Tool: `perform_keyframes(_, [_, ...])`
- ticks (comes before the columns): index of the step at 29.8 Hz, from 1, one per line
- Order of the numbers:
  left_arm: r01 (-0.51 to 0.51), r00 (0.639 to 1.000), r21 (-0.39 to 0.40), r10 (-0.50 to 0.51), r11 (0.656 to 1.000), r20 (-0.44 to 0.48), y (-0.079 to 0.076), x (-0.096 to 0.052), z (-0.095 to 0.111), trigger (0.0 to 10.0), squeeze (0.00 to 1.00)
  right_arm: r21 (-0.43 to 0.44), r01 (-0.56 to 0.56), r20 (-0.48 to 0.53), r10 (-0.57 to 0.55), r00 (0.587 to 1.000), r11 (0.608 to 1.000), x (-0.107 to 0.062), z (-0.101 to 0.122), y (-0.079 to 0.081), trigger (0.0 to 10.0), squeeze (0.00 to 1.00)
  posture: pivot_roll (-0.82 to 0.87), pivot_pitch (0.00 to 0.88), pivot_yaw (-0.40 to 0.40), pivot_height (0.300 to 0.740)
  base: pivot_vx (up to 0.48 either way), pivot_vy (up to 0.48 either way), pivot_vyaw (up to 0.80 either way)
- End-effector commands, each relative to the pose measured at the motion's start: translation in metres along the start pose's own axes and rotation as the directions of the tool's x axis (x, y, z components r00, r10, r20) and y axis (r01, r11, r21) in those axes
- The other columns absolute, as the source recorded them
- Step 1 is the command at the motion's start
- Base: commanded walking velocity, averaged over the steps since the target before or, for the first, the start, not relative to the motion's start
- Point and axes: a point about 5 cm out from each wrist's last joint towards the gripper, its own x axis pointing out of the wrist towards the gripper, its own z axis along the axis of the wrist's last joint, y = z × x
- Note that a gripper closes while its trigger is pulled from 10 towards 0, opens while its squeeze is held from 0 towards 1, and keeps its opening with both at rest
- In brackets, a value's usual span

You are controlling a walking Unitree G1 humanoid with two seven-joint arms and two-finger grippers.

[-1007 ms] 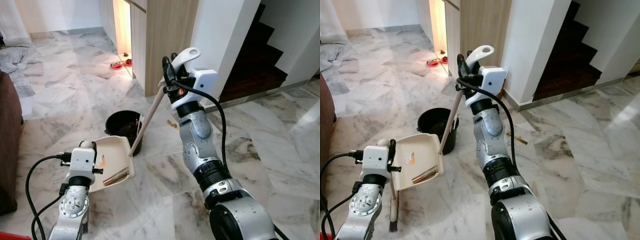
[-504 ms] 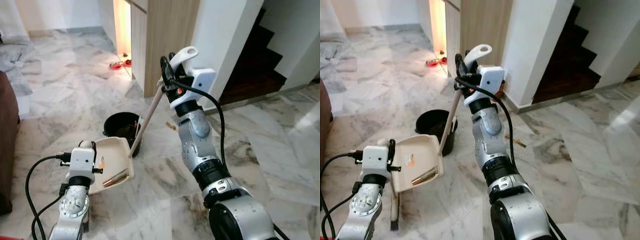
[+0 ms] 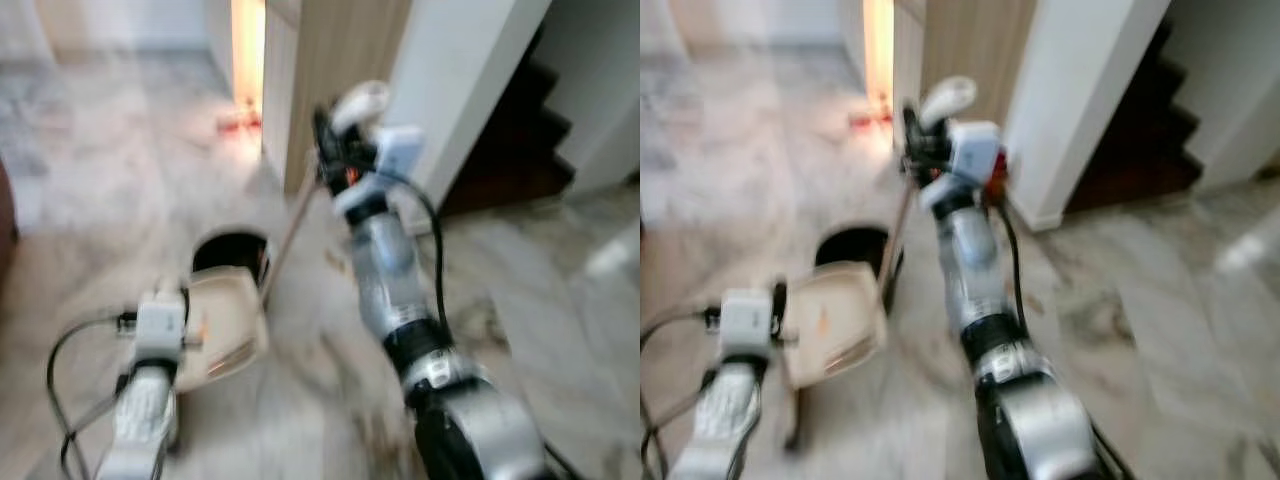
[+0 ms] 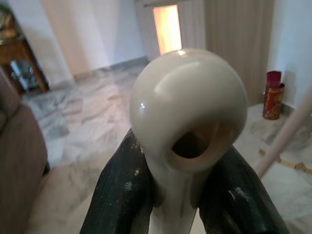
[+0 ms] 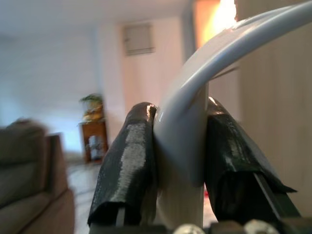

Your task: Sweep floor

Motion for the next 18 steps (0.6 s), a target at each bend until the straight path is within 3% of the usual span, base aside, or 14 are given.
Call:
perform_keyframes(1, [0.017, 0.999, -0.005, -0.017, 1.0, 0.048, -0.007, 0.003, 0.01, 10.0, 0.0, 0.045, 0.003, 0.066, -0.006, 0.998, 0.999, 0.006, 0.008, 0.011, 10.0, 0.0, 0.19, 0.0, -0.115, 0.74, 0.292, 0.0, 0.0])
perform_keyframes(8, [0.004, 0.998, -0.003, -0.004, 1.0, 0.057, -0.008, 0.004, 0.011, 10.0, 0.0, 0.06, -0.006, 0.118, -0.001, 0.993, 0.998, 0.014, 0.019, 0.015, 10.0, 0.0, 0.19, 0.0, -0.123, 0.74, 0.295, 0.0, 0.17])
perform_keyframes(18, [0.002, 0.998, -0.002, -0.002, 1.0, 0.06, -0.007, 0.004, 0.011, 10.0, 0.0, 0.065, -0.008, 0.118, 0.0, 0.993, 0.998, 0.014, 0.019, 0.016, 10.0, 0.0, 0.19, 0.0, -0.123, 0.74, 0.3, 0.0, 0.0])
